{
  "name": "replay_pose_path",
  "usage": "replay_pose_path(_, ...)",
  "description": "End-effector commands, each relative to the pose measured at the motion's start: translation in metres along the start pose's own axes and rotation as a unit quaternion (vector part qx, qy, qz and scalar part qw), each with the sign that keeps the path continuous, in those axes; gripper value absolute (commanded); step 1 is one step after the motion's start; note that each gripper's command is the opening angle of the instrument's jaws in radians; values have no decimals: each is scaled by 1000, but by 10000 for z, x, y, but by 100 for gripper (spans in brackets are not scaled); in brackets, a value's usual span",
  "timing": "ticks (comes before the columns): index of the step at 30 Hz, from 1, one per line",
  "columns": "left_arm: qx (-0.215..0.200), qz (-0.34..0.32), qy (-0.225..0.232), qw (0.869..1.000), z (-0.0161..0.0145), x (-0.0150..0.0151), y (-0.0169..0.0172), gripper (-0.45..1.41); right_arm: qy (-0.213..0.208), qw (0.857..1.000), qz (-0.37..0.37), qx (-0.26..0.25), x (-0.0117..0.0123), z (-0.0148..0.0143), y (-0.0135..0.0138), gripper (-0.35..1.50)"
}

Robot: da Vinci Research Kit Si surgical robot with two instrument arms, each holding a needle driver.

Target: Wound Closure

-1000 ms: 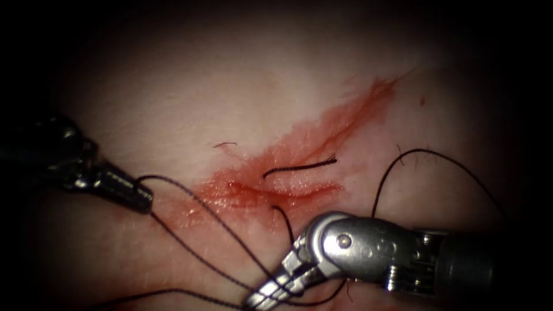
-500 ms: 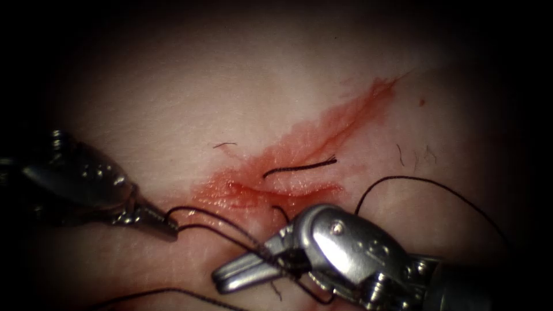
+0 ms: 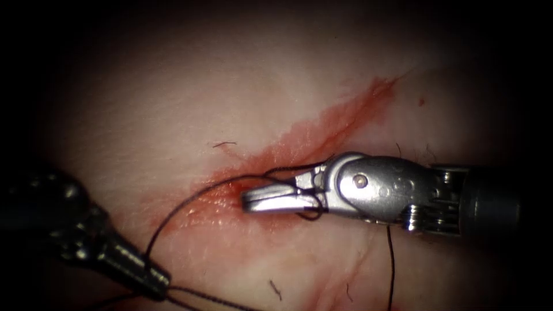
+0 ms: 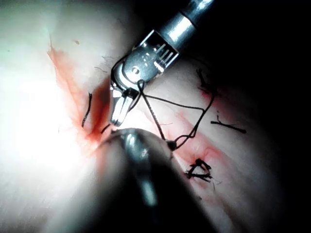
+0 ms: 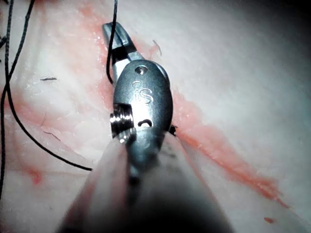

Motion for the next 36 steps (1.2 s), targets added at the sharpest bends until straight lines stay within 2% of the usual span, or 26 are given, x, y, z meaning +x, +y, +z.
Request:
replay_pose_path(1,0,-6,-1,1000,6,1,-6,-45,1,1000,-3,0,1,10,6,-35)
replay_pose_path(6,4,-11,1,1000,7,-2,-15,-45,4,1000,-12,4,6,16,3,-35)
replay_pose_path(11,21,-14,6,1000,4,-9,-32,-45,26,998,10,64,10,20,-9,-35)
replay_pose_path(14,60,-16,-11,998,1,-12,-43,-45,59,993,43,98,14,22,-22,-35)
replay_pose_path(17,111,-15,-60,992,5,-22,-57,-45,129,982,87,107,24,27,-26,-35)
replay_pose_path(18,111,-15,-60,992,5,-22,-57,-45,129,982,87,107,24,27,-26,-35)
replay_pose_path(19,118,-19,-64,991,7,-26,-60,-45,146,978,100,106,27,29,-26,-35)
replay_pose_path(21,123,-23,-62,990,10,-29,-65,-45,176,972,129,85,31,32,-26,-35)
replay_pose_path(27,127,-35,-64,989,19,-38,-73,-45,271,938,215,9,40,34,-21,-35)
replay_pose_path(30,126,-44,-66,989,26,-41,-76,-45,314,920,234,-10,48,27,-9,-35)
replay_pose_path(31,127,-47,-66,989,29,-42,-77,-45,332,909,251,-16,51,24,-5,-35)
replay_pose_path(33,125,-50,-71,988,39,-43,-81,-45,347,897,271,-47,52,21,-1,-35)
replay_pose_path(36,118,-52,-80,988,53,-44,-85,-45,355,894,266,-69,48,20,1,-35)
